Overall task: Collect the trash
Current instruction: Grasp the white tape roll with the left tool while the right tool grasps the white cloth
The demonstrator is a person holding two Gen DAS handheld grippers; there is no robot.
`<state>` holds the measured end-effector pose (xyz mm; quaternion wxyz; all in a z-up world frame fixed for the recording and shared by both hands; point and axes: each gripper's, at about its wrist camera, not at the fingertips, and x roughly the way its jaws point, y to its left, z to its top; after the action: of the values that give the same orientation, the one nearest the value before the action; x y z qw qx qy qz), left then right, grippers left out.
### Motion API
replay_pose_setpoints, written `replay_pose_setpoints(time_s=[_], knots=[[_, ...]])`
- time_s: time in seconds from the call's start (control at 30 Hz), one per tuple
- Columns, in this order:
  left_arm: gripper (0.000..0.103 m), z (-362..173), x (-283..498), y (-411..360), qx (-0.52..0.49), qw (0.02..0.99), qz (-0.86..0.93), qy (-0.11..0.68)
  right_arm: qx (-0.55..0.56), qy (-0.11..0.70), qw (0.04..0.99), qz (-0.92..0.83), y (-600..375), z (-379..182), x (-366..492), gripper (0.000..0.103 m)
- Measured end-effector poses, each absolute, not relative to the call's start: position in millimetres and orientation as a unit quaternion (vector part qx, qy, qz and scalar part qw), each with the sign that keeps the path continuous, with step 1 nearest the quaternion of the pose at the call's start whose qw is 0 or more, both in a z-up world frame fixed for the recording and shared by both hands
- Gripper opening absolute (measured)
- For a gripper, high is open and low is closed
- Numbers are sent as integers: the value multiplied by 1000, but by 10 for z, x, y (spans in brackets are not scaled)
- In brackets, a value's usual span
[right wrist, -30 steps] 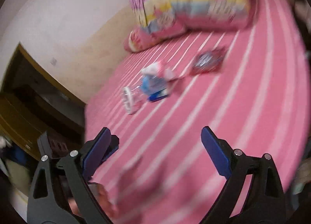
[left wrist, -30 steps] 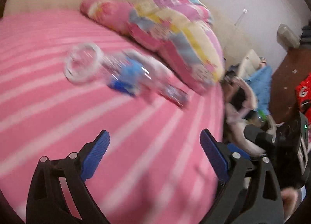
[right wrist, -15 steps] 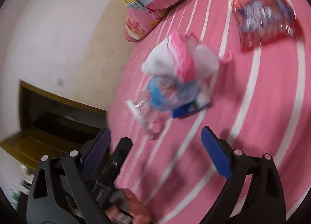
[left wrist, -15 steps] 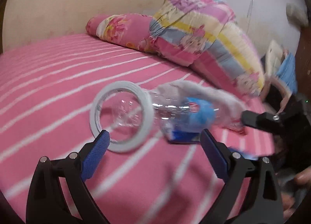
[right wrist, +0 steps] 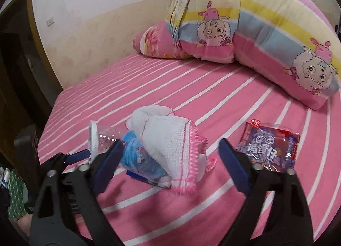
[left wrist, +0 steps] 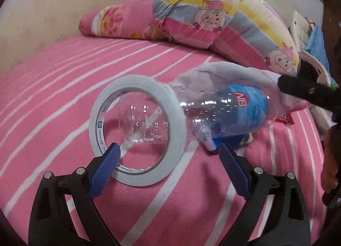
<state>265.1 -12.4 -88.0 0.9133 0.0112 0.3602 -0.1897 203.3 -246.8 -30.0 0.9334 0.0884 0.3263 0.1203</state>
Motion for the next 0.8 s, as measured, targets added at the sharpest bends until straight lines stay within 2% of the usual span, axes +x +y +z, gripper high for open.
replay_pose_setpoints(time_s=[0.03,0.1,0.13,0.2,0.23,0.3,0.5,0.8], knots=[[73,-897,2679,-102,1,908,-201,368,91,335,929,127,-2472,-330,2068,61],[63,-951,2711,-94,-6,899,-212,384,88,348,924,129,-2476,-397,2093,54],[51,-971,2723,-89,-10,896,-215,388,88,348,924,131,-2485,-403,2089,47],[36,-1004,2752,-61,-24,888,-225,401,91,348,924,132,-2496,-420,2089,34],[34,-1008,2744,-46,-27,888,-225,400,90,348,924,129,-2507,-418,2072,24],[28,-989,2721,-22,-34,890,-227,394,90,349,925,124,-2524,-419,2029,14],[22,-887,2616,12,-54,894,-219,387,93,330,932,117,-2578,-383,1857,11],[14,-561,2240,26,-91,901,-231,355,109,249,957,97,-2793,-58,1325,11]])
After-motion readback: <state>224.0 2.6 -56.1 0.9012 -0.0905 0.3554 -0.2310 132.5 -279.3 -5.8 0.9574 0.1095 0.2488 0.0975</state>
